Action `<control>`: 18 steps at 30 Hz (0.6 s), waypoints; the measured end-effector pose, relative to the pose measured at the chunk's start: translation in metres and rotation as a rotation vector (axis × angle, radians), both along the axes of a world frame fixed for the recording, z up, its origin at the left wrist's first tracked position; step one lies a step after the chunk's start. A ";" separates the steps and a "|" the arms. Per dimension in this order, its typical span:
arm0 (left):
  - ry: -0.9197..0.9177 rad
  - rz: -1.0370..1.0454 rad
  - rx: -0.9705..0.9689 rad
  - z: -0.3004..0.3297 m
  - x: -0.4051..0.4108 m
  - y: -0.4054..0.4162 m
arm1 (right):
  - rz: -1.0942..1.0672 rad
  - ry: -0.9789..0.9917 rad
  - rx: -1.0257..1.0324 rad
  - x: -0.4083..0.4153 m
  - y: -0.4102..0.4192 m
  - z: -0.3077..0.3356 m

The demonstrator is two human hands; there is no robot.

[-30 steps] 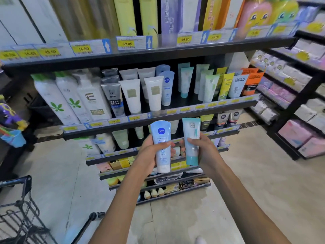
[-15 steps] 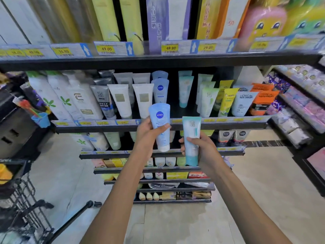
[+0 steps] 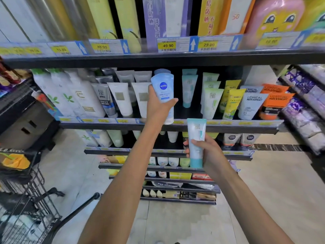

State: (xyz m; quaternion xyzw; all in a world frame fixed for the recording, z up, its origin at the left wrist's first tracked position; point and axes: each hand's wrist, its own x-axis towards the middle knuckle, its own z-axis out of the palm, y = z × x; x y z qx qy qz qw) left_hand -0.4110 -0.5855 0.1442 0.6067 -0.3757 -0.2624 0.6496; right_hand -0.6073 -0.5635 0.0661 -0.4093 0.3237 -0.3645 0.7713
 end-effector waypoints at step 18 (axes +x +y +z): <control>-0.121 0.075 -0.027 -0.027 0.008 -0.040 | 0.020 0.008 0.035 0.014 -0.001 -0.011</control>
